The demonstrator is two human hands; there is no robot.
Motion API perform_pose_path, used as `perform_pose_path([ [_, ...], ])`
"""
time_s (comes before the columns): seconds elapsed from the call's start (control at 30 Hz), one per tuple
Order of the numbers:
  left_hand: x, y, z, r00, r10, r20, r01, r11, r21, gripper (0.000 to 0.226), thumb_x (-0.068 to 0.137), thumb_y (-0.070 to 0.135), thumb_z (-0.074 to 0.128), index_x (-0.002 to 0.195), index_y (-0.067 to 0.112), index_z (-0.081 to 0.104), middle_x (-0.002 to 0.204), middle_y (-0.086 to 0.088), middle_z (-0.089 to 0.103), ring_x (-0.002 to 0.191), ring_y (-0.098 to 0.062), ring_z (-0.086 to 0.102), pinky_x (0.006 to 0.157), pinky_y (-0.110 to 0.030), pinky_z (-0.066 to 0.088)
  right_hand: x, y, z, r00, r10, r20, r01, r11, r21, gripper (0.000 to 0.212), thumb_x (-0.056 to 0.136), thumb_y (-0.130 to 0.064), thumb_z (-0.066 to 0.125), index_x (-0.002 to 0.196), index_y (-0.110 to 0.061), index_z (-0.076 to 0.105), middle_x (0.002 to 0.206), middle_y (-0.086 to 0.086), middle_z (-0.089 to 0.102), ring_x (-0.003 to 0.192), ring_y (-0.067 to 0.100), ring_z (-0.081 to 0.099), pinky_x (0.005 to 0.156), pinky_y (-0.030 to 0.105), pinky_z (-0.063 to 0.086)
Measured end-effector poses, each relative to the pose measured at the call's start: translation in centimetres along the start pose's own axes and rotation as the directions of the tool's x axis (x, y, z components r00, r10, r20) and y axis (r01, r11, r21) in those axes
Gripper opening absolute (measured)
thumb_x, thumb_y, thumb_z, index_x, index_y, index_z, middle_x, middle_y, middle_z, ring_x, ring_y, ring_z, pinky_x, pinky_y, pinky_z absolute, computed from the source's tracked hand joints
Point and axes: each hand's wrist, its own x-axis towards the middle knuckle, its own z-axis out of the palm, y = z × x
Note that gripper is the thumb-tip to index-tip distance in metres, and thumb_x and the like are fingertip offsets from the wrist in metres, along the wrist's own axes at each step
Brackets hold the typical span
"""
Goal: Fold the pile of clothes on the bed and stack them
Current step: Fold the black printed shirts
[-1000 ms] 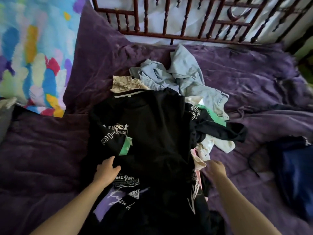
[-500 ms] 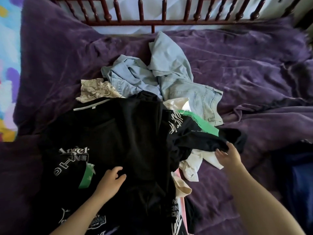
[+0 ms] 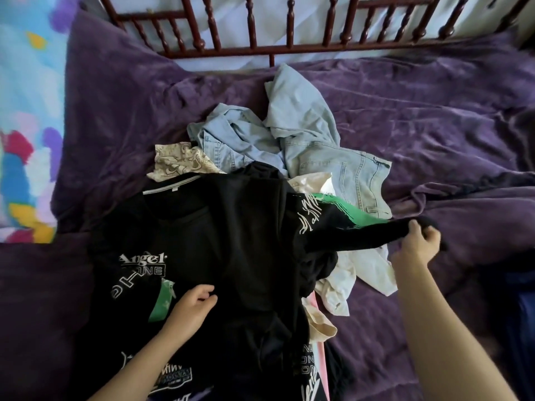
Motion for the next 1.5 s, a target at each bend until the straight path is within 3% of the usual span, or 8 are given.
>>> perform_pose_path([
  [0.2,-2.1,2.8,-5.3,0.998,0.050,-0.027,-0.053,0.644,-0.763,0.035,0.090,0.038,0.049,0.109,0.012,0.061,0.111,-0.009,0.063,0.115,-0.029,0.055,0.085,-0.036,0.046,-15.9,-1.7,0.9,0.410,-0.532,0.741,0.711,0.695,0.106,0.017,0.074,-0.015,0.053,0.071,-0.027,0.042,0.109,-0.009,0.054,0.099,-0.012,0.050,0.085,0.010,0.037],
  [0.3,-2.8,2.5,-8.2,0.991,0.076,0.108,0.079,0.314,-0.946,0.088,0.038,0.074,0.068,0.102,0.014,0.074,0.109,-0.018,0.068,0.102,-0.037,0.065,0.081,-0.052,0.052,-22.8,4.0,-1.1,-0.036,-0.329,0.944,0.791,0.568,0.228,0.017,0.073,-0.010,0.049,0.082,-0.023,0.042,0.133,0.006,0.048,0.124,0.011,0.045,0.101,0.017,0.030],
  [0.4,-3.3,0.1,-9.0,0.960,-0.013,0.280,0.253,0.471,-0.845,0.084,0.057,0.078,0.055,0.113,0.016,0.066,0.105,-0.020,0.068,0.098,-0.037,0.063,0.080,-0.051,0.049,-26.6,9.2,-3.9,-0.224,0.045,0.974,0.858,0.483,0.175,0.017,0.074,-0.018,0.036,0.089,-0.024,0.036,0.138,0.020,0.045,0.125,0.036,0.043,0.103,0.035,0.031],
  [0.57,-5.9,-5.0,-7.4,0.825,-0.357,0.439,0.545,0.709,-0.448,0.030,0.076,0.011,0.065,0.106,0.011,0.058,0.075,-0.018,0.063,0.060,-0.030,0.063,0.049,-0.032,0.053,-28.8,10.8,-5.0,-0.099,0.216,0.971,0.922,0.387,0.009,0.019,0.082,-0.012,0.036,0.099,-0.019,0.039,0.139,0.017,0.041,0.130,0.035,0.034,0.101,0.040,0.029],
  [0.77,-5.9,-5.3,-10.4,0.973,-0.135,0.189,0.215,0.827,-0.520,0.045,0.083,-0.020,0.045,0.117,0.007,0.058,0.094,-0.015,0.064,0.078,-0.027,0.062,0.061,-0.033,0.054,-28.1,10.0,-3.6,-0.020,0.174,0.985,0.998,0.063,0.009,0.060,0.052,-0.043,0.077,0.098,-0.029,0.041,0.115,0.005,0.063,0.105,0.024,0.063,0.080,0.031,0.054],
  [1.03,-6.5,-5.7,-14.7,0.981,0.069,0.180,0.101,0.613,-0.784,0.045,0.080,-0.019,0.038,0.102,0.012,0.062,0.081,-0.002,0.073,0.077,-0.020,0.068,0.064,-0.029,0.054,-19.8,8.5,-1.2,0.662,0.173,0.729,0.748,-0.090,-0.658,0.088,0.087,-0.017,0.057,0.150,-0.025,-0.005,0.158,0.008,0.002,0.141,0.031,0.019,0.109,0.044,0.029],
  [1.3,-4.3,-8.9,-15.3,0.976,0.092,0.199,0.140,0.434,-0.890,0.102,0.008,0.016,0.089,0.106,0.014,0.064,0.092,-0.009,0.072,0.076,-0.021,0.071,0.058,-0.029,0.058,-18.2,9.0,1.9,0.719,0.084,0.690,0.692,0.003,-0.722,0.054,0.086,0.000,0.041,0.136,-0.018,0.035,0.121,0.014,0.058,0.106,0.035,0.056,0.081,0.039,0.043],
  [1.5,-3.3,-11.3,-15.3,0.985,-0.115,0.125,0.160,0.389,-0.907,0.038,0.080,-0.014,0.040,0.099,0.012,0.061,0.073,-0.010,0.069,0.059,-0.018,0.067,0.050,-0.024,0.055,-15.3,8.3,-1.9,0.460,-0.080,0.884,0.840,-0.285,-0.462,0.069,0.077,0.010,0.054,0.141,-0.016,0.042,0.131,0.023,0.047,0.094,0.043,0.059,0.066,0.043,0.047],
])
